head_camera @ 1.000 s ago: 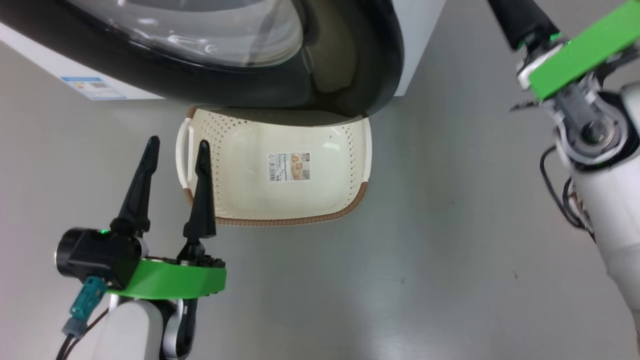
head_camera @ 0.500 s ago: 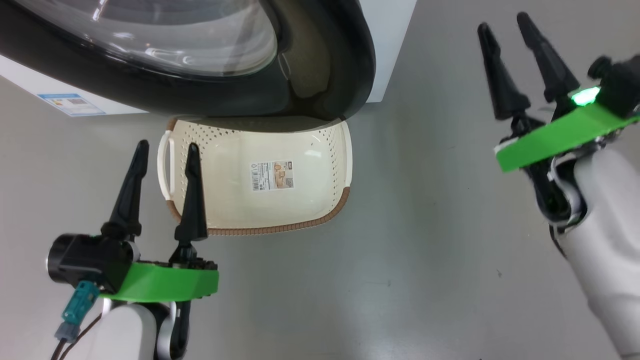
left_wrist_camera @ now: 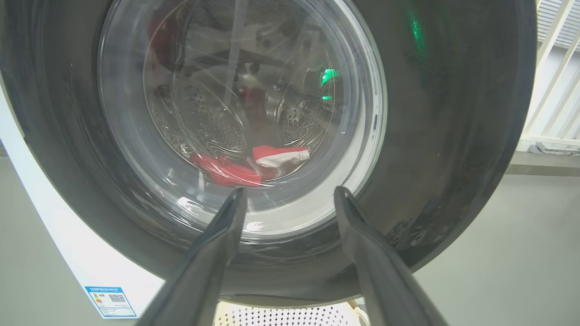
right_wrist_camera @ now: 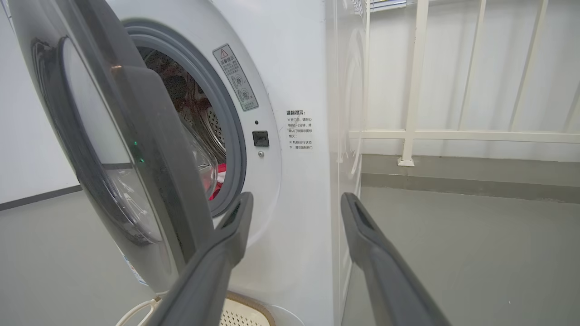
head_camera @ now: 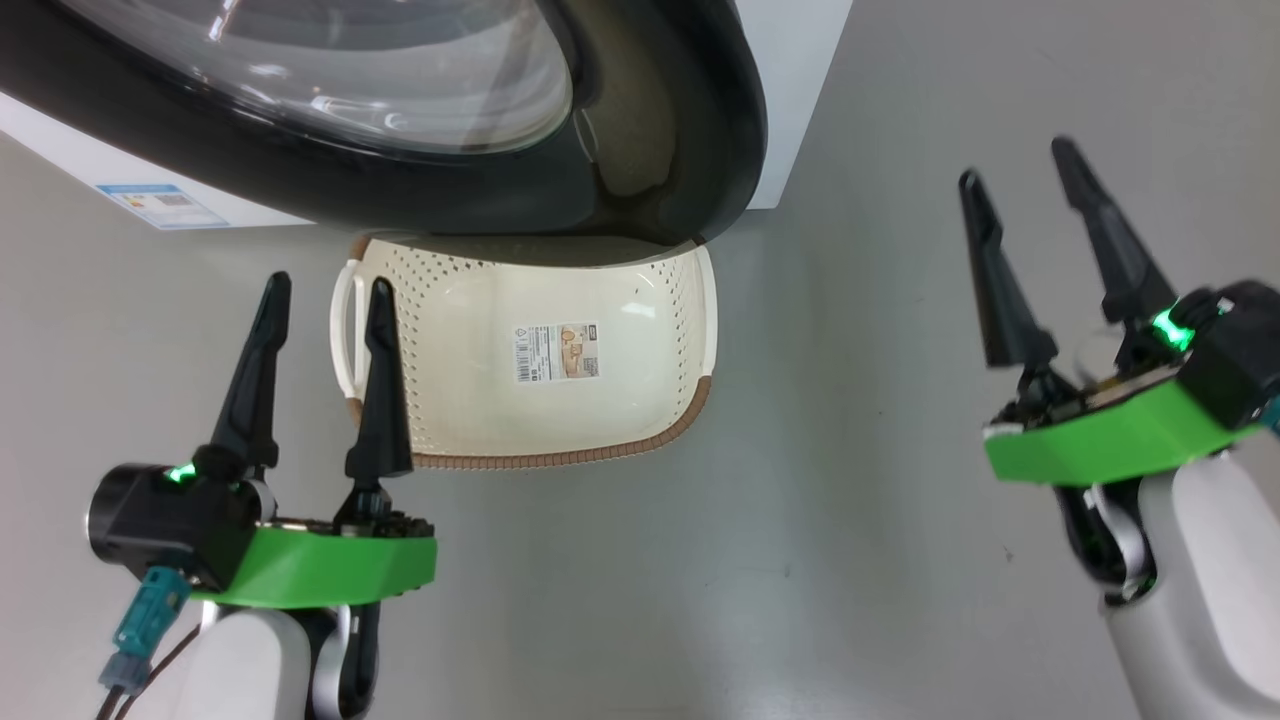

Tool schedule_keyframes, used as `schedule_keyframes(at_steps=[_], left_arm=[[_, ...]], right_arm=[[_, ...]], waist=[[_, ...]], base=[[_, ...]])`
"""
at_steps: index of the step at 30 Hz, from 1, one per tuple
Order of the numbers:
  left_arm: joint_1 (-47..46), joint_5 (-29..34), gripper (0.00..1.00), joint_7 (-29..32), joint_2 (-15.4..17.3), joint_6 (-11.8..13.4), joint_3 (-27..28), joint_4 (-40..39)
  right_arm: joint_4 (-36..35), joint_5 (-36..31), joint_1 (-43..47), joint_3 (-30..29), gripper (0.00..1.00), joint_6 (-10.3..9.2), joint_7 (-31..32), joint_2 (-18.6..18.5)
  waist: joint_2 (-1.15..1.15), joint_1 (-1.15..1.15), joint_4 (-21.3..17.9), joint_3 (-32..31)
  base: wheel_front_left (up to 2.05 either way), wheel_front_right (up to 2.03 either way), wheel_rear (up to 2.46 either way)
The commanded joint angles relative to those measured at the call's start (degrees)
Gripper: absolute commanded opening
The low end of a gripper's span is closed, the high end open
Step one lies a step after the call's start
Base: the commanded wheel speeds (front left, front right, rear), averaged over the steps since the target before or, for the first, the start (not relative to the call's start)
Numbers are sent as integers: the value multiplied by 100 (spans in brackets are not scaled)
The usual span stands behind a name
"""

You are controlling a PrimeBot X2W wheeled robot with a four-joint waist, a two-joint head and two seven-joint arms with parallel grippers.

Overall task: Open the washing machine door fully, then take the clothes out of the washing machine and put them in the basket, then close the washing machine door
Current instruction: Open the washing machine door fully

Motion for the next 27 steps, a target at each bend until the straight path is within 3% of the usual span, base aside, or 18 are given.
schedule_keyframes(at_steps=[1,10,27], left_arm=[[110,-29,100,-28,103,32,169,-164],[105,-87,100,-28,103,-8,160,-142],[123,-79,100,-28,103,-11,136,-102]], right_arm=[[-193,-101,127,64,100,0,-34,51],[-521,-296,499,-99,100,0,-34,238],[-504,-329,595,-74,100,0,-35,252]], waist=[[0,0,-6,-2],[0,0,-32,-13],[0,0,-20,-53]], base=[[0,0,0],[0,0,0],[0,0,0]])
